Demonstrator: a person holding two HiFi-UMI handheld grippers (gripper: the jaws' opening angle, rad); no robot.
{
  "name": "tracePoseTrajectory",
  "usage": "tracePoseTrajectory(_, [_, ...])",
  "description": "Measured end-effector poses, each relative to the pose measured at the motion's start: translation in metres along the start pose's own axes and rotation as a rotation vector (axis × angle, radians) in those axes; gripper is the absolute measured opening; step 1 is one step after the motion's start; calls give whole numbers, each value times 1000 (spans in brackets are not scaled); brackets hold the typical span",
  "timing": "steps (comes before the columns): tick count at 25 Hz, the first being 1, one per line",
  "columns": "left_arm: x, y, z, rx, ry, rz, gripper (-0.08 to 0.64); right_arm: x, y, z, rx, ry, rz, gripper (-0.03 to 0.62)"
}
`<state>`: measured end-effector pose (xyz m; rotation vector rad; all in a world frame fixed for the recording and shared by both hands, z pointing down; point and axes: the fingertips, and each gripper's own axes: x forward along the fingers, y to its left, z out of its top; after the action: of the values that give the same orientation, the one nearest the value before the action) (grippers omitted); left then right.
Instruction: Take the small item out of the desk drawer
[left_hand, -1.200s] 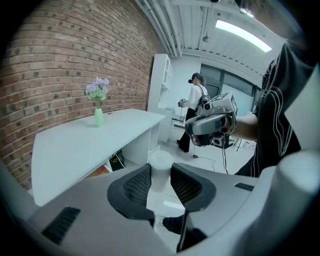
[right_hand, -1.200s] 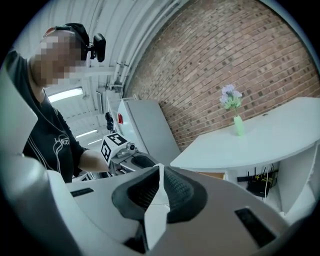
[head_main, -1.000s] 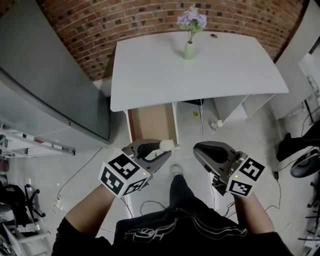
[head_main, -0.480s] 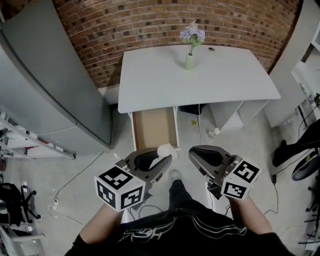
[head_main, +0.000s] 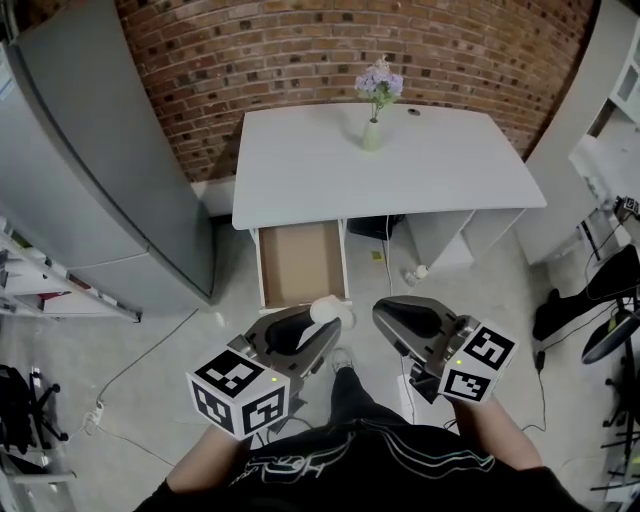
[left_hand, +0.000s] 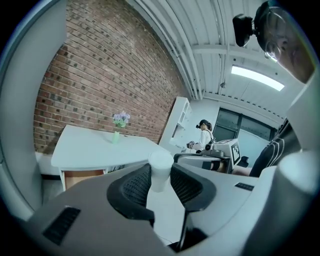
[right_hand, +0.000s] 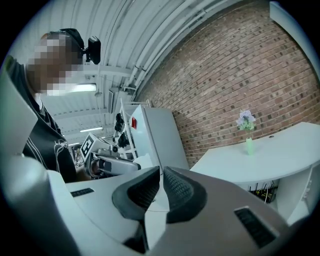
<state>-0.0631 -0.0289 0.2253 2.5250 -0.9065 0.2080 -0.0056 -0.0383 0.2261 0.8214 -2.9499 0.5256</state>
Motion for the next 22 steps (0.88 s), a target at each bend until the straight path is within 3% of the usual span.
tracePoseTrajectory(22, [14,16,-12,-2,5,47,137,5,-18,-22,37,43,-13,55])
